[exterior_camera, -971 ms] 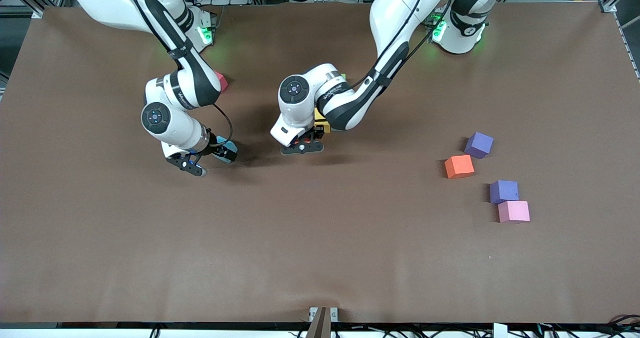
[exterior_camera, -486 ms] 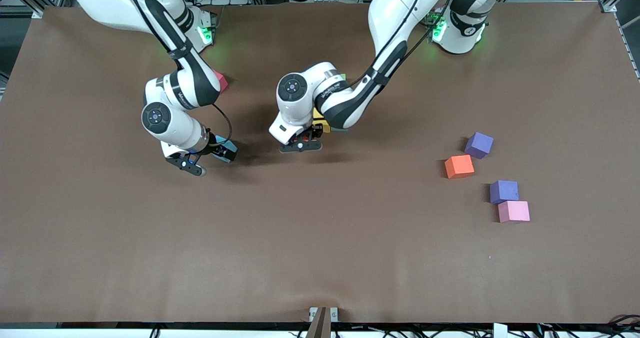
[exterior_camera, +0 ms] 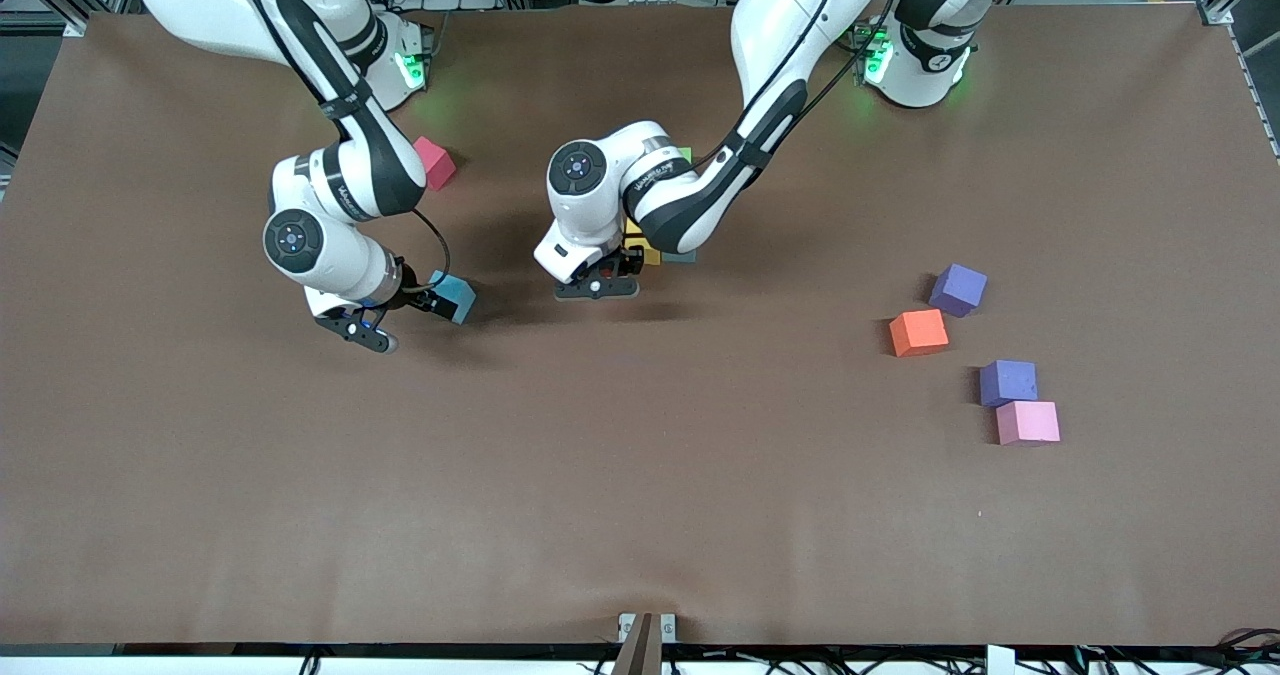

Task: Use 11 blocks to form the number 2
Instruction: 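Place the orange cube below red while the right gripper holds cyan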

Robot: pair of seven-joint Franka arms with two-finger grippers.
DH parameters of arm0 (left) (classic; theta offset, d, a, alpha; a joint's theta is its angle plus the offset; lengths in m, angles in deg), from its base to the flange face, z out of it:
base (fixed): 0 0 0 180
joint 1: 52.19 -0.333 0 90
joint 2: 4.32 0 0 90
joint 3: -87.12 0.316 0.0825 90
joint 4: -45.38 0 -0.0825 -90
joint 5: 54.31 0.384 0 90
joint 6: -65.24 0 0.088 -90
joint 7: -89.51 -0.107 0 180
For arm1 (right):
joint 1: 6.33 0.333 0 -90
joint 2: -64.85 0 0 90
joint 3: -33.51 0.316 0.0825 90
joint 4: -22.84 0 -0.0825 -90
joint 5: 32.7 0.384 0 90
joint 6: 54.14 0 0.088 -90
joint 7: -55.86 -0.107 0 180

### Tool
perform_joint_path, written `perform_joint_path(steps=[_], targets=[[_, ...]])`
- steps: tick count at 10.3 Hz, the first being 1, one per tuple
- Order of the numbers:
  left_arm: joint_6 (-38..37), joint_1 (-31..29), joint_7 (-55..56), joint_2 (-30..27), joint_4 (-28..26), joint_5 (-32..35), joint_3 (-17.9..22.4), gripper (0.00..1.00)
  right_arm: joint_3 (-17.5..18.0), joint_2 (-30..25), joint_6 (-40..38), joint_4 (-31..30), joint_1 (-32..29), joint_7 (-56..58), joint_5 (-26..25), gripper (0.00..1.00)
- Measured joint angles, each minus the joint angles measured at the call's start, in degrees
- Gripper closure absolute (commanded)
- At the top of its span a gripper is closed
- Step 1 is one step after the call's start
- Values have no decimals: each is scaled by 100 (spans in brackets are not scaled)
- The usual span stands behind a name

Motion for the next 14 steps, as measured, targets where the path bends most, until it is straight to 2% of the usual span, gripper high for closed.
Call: perform_joint_path(steps=[1, 2, 9, 12, 13, 14], targets=[[0, 3, 0, 0, 0, 1, 0, 4, 1, 0, 8, 0, 1, 2, 0, 0], [-2, 5, 0, 3, -2, 2, 0, 0, 4, 2, 31, -1, 5, 5, 0, 0], [-4, 8, 0, 35, 38, 159, 22, 0, 14, 162, 277, -57, 30, 10, 0, 0], [-102, -89, 0, -190, 108, 160, 74, 0, 19, 304, 429, -59, 35, 10, 2, 0], [-233, -181, 0, -343, 117, 160, 82, 0, 25, 334, 451, -59, 44, 9, 3, 6], [-384, -303, 0, -512, 121, 160, 89, 0, 29, 348, 455, -59, 50, 9, 3, 30]])
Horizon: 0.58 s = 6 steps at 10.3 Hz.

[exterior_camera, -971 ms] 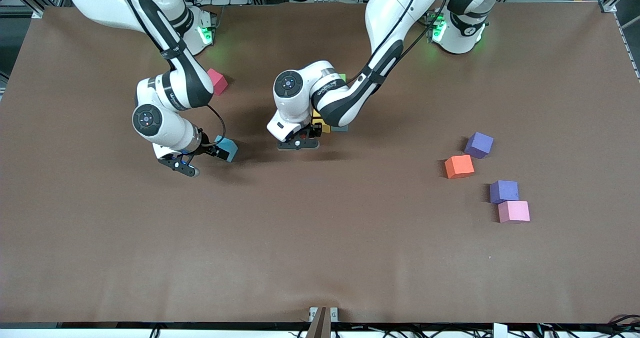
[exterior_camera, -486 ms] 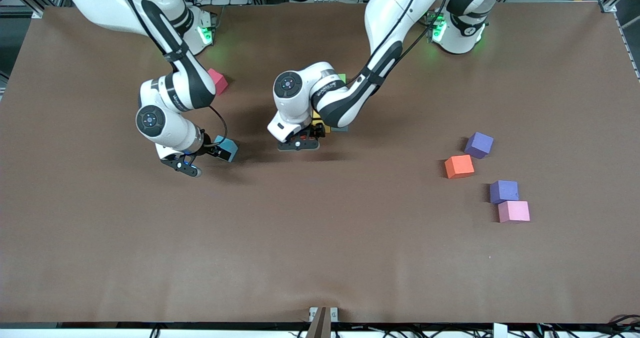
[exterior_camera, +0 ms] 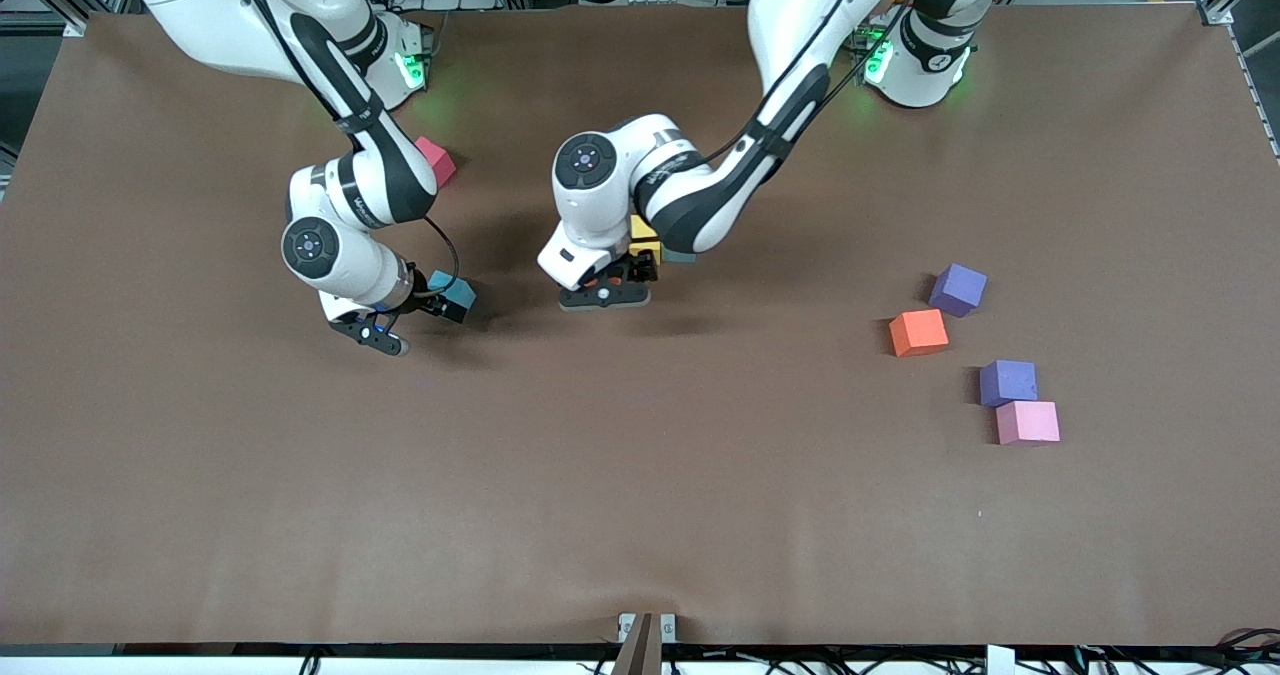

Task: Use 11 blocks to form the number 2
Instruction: 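Place the orange cube below red while the right gripper holds cyan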

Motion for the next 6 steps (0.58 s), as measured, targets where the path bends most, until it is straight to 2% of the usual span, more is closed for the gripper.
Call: perform_joint_path(steps=[1, 2, 3, 6], targets=[[-157, -130, 0, -159, 2, 1, 4, 0, 4, 6, 1, 0, 7, -1, 1, 69], [-340, -277, 0, -316, 4, 2, 10, 0, 14, 20, 1, -1, 22, -1, 1, 89], [-530, -437, -2, -470, 3, 8, 20, 0, 26, 35, 1, -3, 40, -1, 2, 94], [-897, -1178, -470, -926, -203, 26, 41, 0, 49, 32, 10, -3, 58, -2, 2, 97]])
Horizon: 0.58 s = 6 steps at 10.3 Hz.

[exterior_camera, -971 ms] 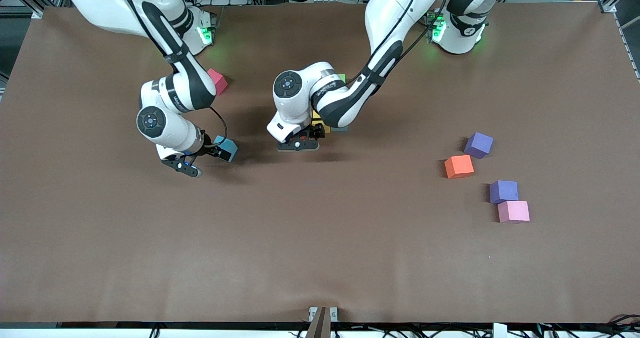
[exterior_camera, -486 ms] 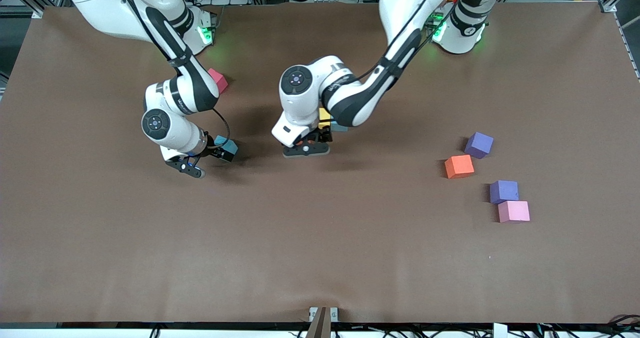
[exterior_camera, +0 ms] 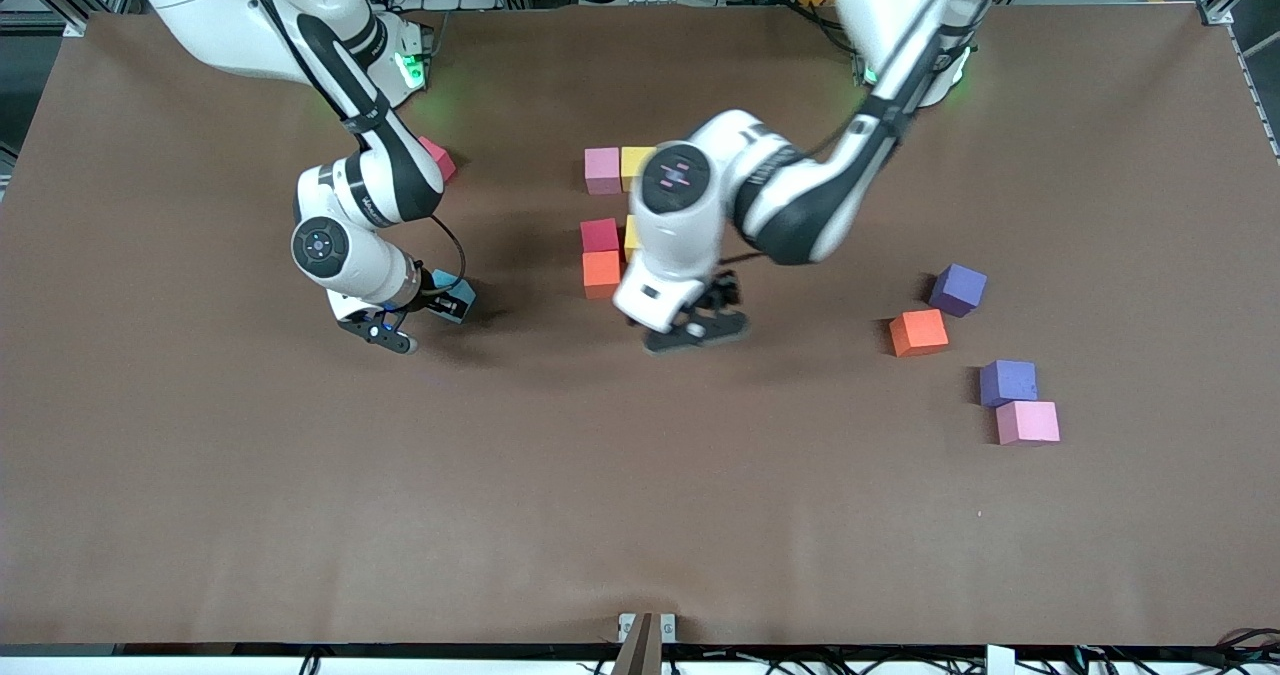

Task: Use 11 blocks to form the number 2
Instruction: 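Place the orange cube below red while the right gripper holds cyan, then grasp another orange cube with the left gripper while the right carries cyan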

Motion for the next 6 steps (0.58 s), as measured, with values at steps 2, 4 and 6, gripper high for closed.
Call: perform_joint_path(steps=[2, 4, 6], targets=[[-17, -518, -112, -214, -367, 3, 0, 0, 31, -2, 9, 1, 23, 3, 0, 98], [-16, -981, -367, -354, -679, 23, 2, 0, 42, -4, 40, 18, 84, 121, -2, 100], [-14, -1511, -1100, -538, -907, 32, 1, 0, 44, -3, 63, 189, 134, 488, -4, 100]])
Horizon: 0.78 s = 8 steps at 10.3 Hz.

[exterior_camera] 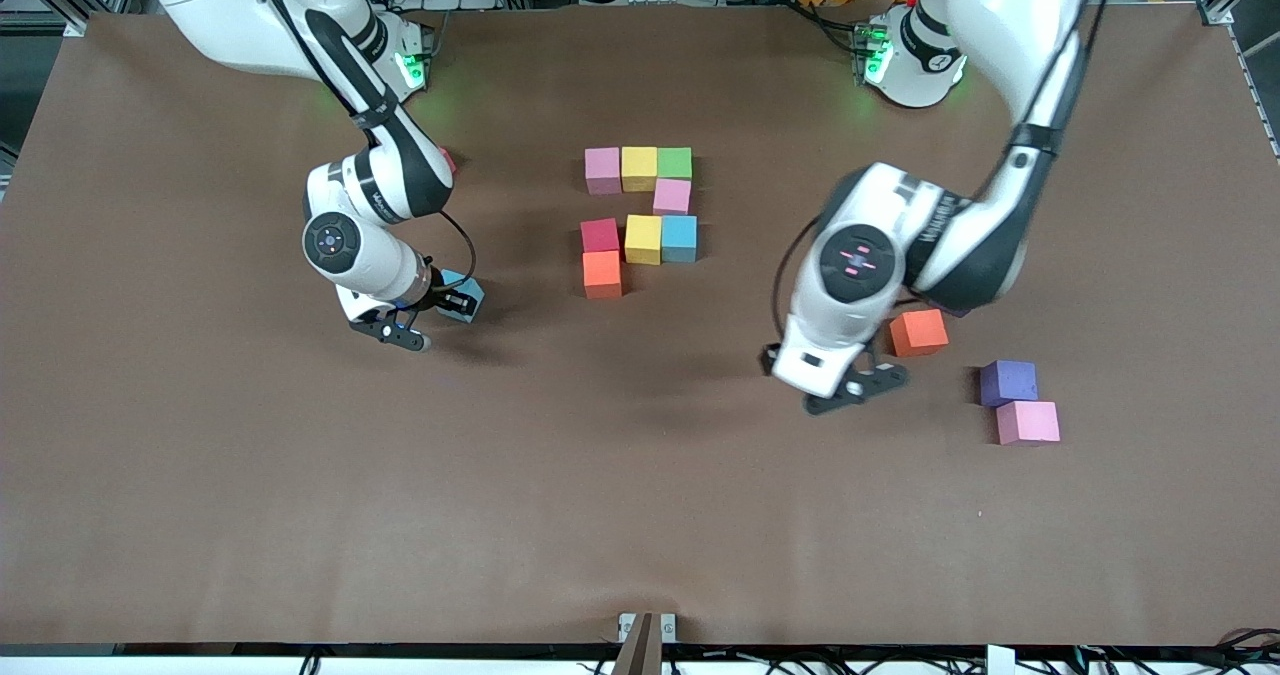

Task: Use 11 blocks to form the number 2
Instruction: 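Grasp another orange cube with the left gripper while the right carries cyan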

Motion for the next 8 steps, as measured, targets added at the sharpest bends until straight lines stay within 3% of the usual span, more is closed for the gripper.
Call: perform_joint_path(steps=[2, 4, 8], targets=[[0, -573, -828, -226, -207, 1, -8, 0, 5, 9, -207, 372, 50, 391, -1, 100], [2, -1127, -1584, -366, -401, 1, -43, 0, -3, 181, -1138, 1225, 353, 436, -6, 100], [8, -1456, -2067, -389, -760, 1, -71, 0, -40, 1280, -2176, 3208, 1190, -56, -591, 100]])
